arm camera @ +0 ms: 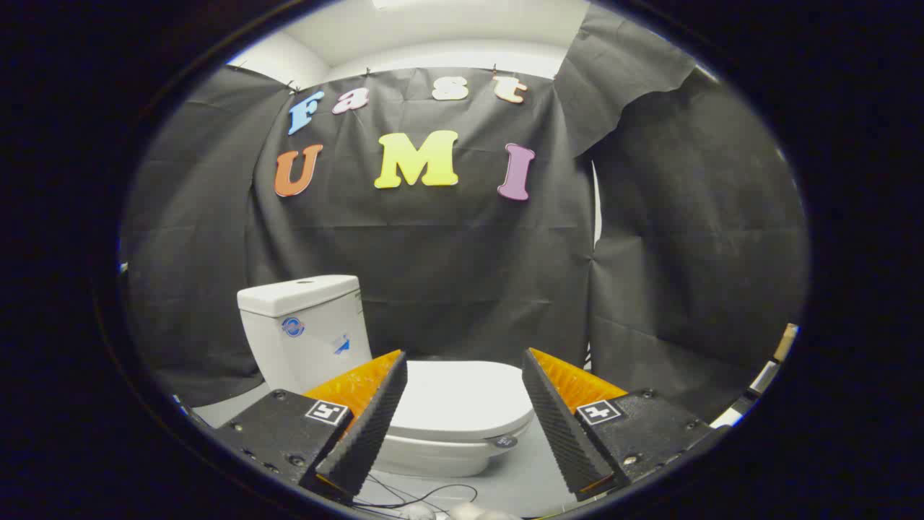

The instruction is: Open the toilet lid.

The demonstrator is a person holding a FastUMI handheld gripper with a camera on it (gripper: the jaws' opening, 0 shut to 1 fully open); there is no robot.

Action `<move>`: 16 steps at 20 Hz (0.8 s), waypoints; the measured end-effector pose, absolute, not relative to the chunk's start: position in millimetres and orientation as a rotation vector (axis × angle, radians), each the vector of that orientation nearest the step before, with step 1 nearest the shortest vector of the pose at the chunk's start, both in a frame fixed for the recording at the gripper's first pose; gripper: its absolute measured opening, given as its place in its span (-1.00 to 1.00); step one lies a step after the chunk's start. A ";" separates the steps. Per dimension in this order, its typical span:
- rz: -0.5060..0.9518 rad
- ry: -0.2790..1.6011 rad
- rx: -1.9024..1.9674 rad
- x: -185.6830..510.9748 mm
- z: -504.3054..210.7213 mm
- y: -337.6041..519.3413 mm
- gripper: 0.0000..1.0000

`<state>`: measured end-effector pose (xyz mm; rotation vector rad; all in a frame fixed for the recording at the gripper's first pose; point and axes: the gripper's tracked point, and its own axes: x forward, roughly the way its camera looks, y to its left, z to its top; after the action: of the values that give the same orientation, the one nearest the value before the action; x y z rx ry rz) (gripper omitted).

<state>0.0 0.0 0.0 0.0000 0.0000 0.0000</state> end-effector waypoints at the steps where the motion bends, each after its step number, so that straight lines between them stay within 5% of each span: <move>1: -0.001 0.000 0.003 -0.1 0.7 0.7 1.00; 16: 0.026 0.002 0.018 7.1 5.6 12.2 1.00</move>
<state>7.1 12.2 5.6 0.0183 0.0020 0.0264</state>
